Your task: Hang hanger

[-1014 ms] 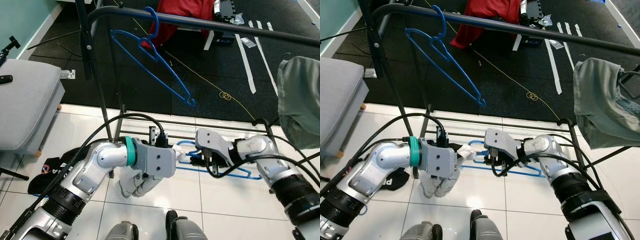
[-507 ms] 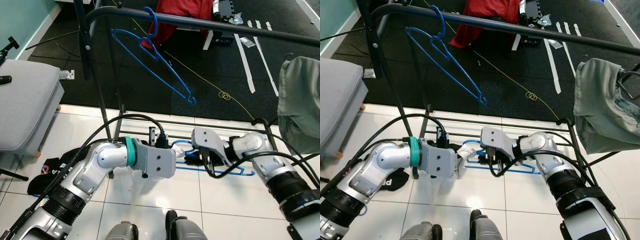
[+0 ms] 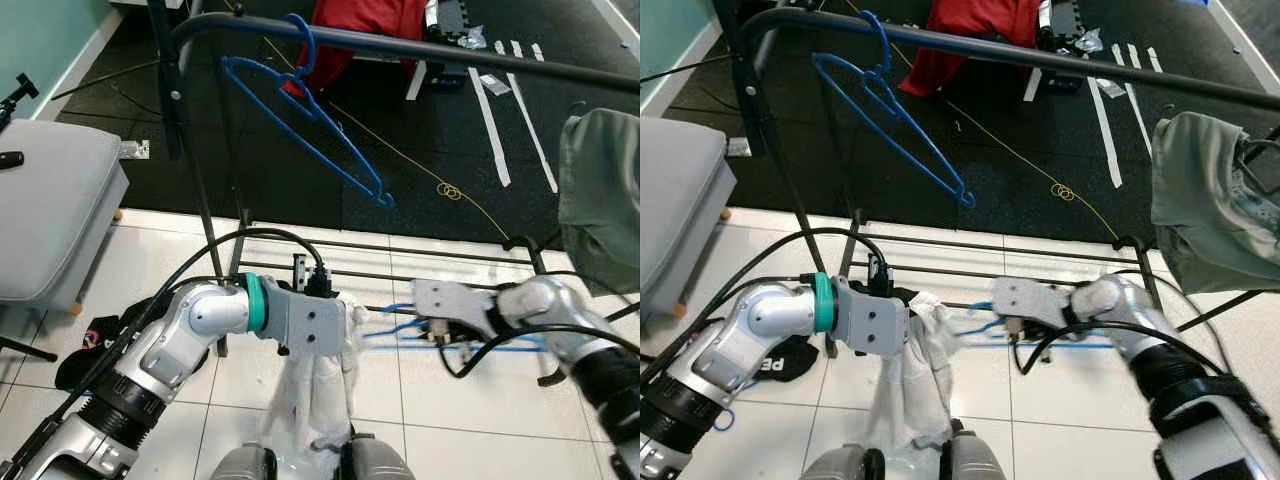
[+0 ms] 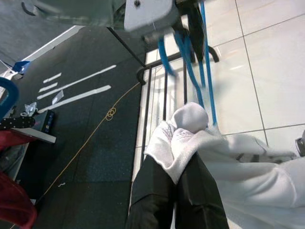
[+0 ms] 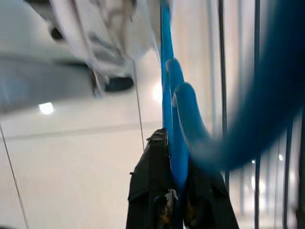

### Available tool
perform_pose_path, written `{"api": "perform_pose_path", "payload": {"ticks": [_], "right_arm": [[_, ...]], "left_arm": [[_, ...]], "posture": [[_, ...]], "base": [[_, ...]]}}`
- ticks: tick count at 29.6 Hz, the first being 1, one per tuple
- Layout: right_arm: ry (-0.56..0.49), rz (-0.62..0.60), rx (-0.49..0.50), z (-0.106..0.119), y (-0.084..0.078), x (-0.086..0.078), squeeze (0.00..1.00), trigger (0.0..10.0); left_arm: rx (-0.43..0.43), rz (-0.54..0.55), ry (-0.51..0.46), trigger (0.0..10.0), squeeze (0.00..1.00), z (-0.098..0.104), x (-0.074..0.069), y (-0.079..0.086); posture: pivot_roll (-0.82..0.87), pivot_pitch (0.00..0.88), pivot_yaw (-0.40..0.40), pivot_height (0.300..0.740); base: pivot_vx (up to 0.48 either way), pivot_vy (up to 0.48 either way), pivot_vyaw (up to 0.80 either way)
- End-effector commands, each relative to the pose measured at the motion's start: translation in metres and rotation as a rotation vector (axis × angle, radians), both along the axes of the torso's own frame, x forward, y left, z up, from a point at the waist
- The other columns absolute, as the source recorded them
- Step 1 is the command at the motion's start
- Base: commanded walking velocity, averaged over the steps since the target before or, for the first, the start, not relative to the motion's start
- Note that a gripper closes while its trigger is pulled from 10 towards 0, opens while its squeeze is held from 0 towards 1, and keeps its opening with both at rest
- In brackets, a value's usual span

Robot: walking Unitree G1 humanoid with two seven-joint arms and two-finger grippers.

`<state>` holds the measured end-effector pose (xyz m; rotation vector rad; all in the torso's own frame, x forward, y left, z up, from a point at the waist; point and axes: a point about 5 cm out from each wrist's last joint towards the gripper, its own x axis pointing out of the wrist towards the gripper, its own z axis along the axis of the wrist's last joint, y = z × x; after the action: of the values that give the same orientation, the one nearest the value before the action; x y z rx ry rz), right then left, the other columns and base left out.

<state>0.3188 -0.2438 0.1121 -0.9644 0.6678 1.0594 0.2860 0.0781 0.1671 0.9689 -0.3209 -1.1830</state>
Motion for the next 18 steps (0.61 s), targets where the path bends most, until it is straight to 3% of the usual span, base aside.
{"api": "perform_pose_path", "payload": {"ticks": [1, 5, 8, 10, 14, 18], "right_arm": [[0.037, -0.06, -0.027, -0.01, -0.015, -0.01, 0.0, 0.0], [0.101, -0.05, -0.004, -0.013, -0.016, -0.023, 0.0, 0.0], [0.166, 0.015, 0.04, -0.013, -0.007, -0.032, 0.0, 0.0], [0.221, 0.087, 0.104, -0.01, 0.008, -0.039, 0.0, 0.0], [0.24, 0.142, 0.14, -0.006, 0.019, -0.041, 0.0, 0.0], [0.189, 0.181, 0.152, 0.0, 0.033, -0.032, 0.0, 0.0]], "left_arm": [[-0.003, -0.022, 0.013, 10.0, 0.0, -0.004, -0.003, -0.003], [0.006, -0.024, 0.006, 10.0, 0.0, -0.005, -0.002, -0.002], [0.014, -0.025, -0.009, 10.0, 0.0, -0.004, 0.0, -0.002], [0.021, -0.022, -0.032, 10.0, 0.0, -0.002, 0.003, -0.002], [0.01, -0.022, -0.062, 10.0, 0.0, 0.001, 0.005, -0.003], [-0.005, -0.04, -0.084, 10.0, 0.0, 0.005, 0.006, -0.009]], "posture": [[-0.04, 0.133, -0.007, 0.74], [-0.04, 0.135, -0.002, 0.74], [-0.04, 0.135, 0.004, 0.74], [-0.04, 0.133, 0.003, 0.74], [-0.04, 0.133, 0.002, 0.74], [-0.03, 0.129, 0.0, 0.74]], "base": [[0.0, 0.0, 0.0], [0.0, 0.0, 0.0], [0.0, 0.0, 0.0], [0.0, 0.0, 0.0], [0.0, 0.0, 0.0], [0.0, 0.0, 0.0]]}}
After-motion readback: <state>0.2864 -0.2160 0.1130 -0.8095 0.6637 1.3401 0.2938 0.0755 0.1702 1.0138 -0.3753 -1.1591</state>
